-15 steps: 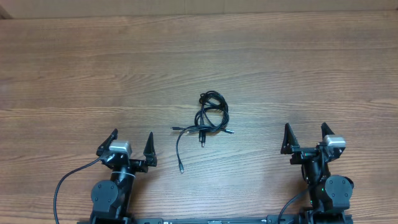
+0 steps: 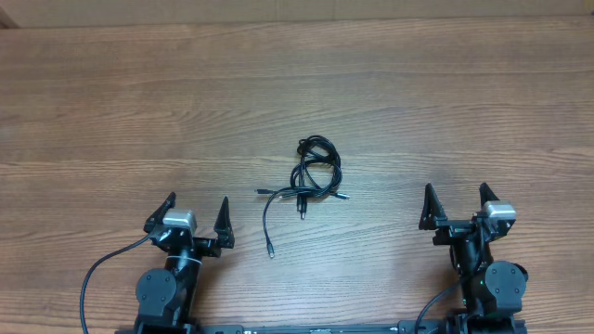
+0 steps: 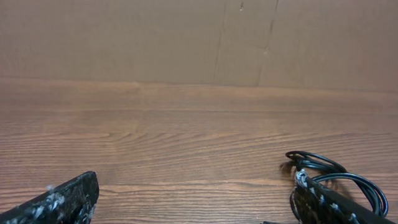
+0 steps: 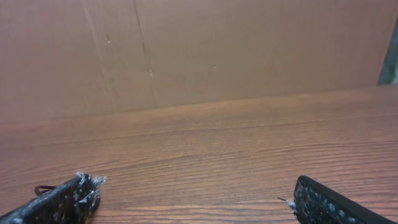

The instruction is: Untangle cables

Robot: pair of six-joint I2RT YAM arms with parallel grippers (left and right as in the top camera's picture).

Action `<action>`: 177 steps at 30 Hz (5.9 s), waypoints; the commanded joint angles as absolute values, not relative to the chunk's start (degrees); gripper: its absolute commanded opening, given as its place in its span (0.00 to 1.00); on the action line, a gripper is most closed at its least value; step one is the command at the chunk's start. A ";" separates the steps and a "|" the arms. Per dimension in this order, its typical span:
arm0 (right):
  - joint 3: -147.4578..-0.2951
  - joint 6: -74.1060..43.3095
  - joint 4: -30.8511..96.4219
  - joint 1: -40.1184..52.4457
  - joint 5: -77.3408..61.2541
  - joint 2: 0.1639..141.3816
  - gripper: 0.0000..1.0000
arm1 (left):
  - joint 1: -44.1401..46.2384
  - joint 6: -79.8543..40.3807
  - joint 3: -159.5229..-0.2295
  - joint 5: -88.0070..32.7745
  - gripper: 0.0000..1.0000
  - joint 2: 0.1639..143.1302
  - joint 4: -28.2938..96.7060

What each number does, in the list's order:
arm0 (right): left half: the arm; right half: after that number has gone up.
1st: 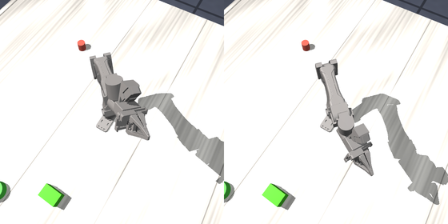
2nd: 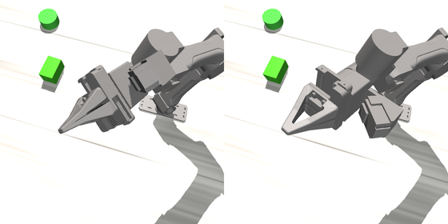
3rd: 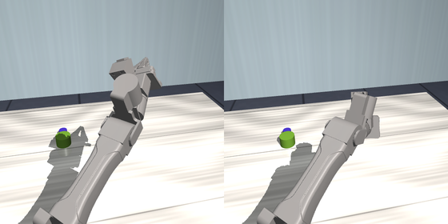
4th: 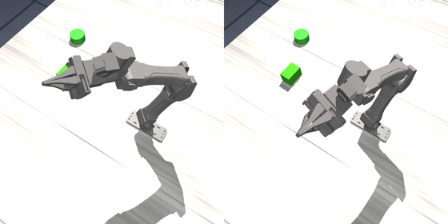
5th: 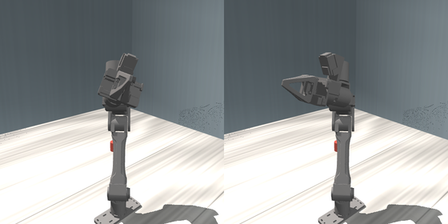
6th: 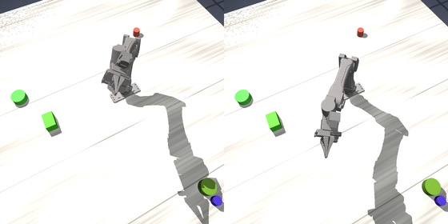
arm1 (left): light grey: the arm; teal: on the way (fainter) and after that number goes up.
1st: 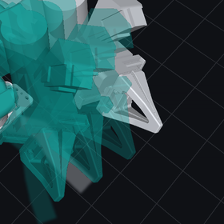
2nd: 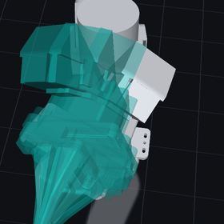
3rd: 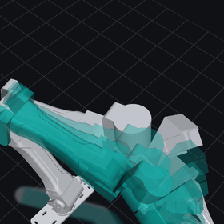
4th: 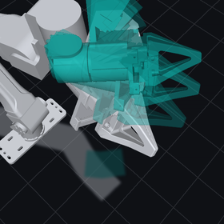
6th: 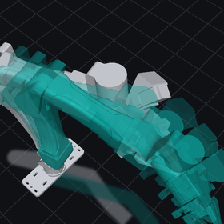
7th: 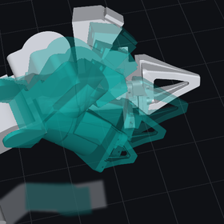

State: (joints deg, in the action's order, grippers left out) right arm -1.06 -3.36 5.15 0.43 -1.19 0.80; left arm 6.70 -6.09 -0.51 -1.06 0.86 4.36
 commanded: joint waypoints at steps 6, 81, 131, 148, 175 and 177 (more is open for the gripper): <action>-0.47 -3.14 4.84 0.75 -0.69 0.19 1.00 | 6.37 -6.85 -0.27 -0.91 0.99 0.32 4.47; -0.47 -3.14 4.84 0.75 -0.69 0.19 1.00 | 6.39 -3.81 -29.95 -11.92 1.00 31.07 15.75; -0.47 -3.14 4.84 0.75 -0.69 0.19 1.00 | 25.91 30.41 -82.32 -18.35 1.00 104.90 47.97; -0.47 -3.11 4.84 0.75 -0.69 0.19 1.00 | 26.20 59.44 -82.32 -16.12 1.00 105.51 39.18; -0.47 -3.11 4.84 0.75 -0.69 0.19 1.00 | 27.88 63.26 -82.32 -14.63 0.99 112.55 34.76; -0.47 -3.14 4.84 0.75 -0.69 0.19 1.00 | 27.88 63.26 -82.32 -14.59 0.99 112.88 34.17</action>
State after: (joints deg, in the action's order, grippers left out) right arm -1.06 -3.36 5.15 0.47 -1.21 0.78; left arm 27.68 61.95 -81.38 -14.35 111.68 34.83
